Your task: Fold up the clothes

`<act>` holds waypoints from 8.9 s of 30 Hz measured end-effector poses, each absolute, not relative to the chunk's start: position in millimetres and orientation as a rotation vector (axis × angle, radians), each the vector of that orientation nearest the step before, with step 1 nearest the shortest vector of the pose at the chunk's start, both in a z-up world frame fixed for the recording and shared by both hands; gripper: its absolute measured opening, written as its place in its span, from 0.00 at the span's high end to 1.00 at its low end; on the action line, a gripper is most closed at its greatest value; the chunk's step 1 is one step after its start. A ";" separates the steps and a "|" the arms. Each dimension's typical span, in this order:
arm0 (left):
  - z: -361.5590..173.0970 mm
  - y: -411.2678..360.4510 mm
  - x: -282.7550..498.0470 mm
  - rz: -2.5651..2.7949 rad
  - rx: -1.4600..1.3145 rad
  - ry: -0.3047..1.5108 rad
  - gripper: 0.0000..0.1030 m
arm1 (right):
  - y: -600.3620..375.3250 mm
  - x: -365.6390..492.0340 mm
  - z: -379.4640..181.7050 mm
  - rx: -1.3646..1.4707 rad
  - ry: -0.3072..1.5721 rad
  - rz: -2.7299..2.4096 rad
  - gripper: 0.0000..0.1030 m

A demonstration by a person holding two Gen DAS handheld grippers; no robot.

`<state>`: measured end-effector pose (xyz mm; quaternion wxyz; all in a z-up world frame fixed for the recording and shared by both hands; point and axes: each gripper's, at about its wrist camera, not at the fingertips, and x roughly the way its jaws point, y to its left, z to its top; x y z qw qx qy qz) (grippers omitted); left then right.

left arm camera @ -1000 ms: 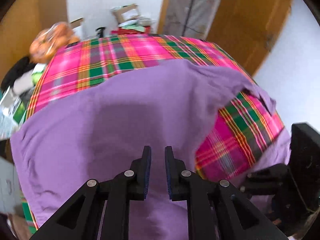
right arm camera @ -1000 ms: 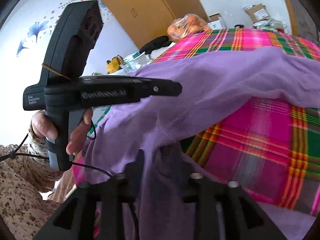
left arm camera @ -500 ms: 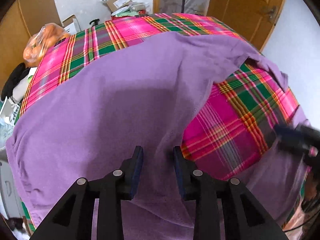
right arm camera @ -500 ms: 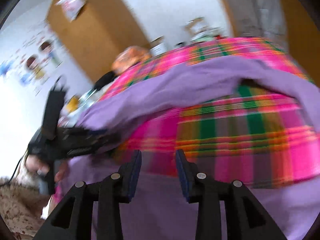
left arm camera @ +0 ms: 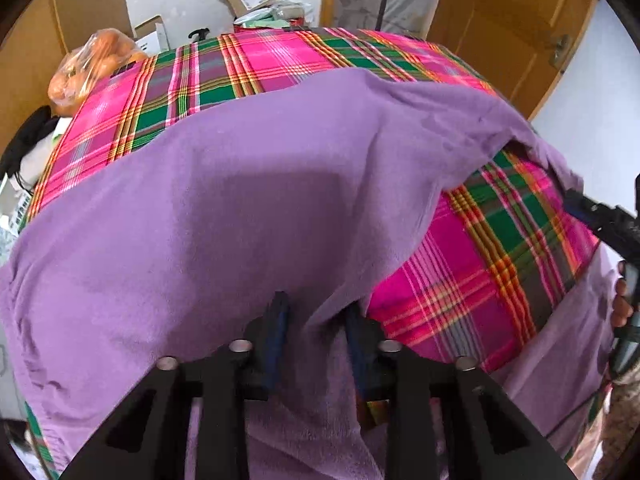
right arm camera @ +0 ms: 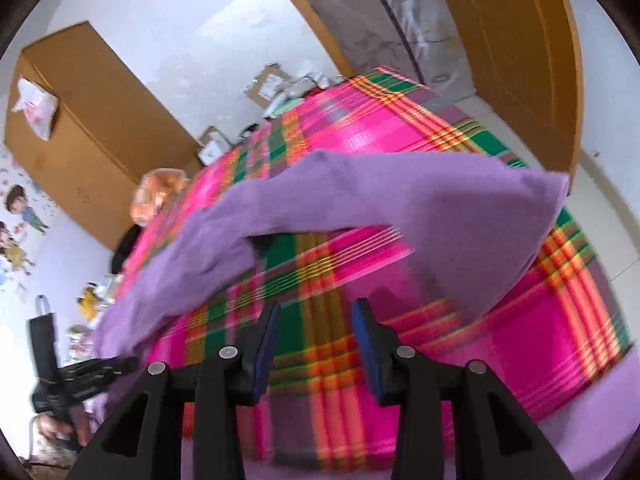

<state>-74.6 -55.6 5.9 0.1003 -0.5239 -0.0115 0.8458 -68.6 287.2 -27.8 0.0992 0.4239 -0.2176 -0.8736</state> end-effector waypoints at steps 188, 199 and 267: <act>48.2 -80.7 -35.0 2.402 -1.161 -0.079 0.89 | 384.9 -20.0 55.7 1.178 -0.624 -3.072 0.82; 43.9 -59.9 -89.5 2.394 -1.177 -0.149 0.89 | 344.6 -117.4 6.5 1.379 -0.220 -2.905 0.62; 1.9 -41.5 -105.8 2.250 -1.386 -0.198 0.89 | 207.0 -193.6 -19.6 1.283 0.204 -2.310 0.57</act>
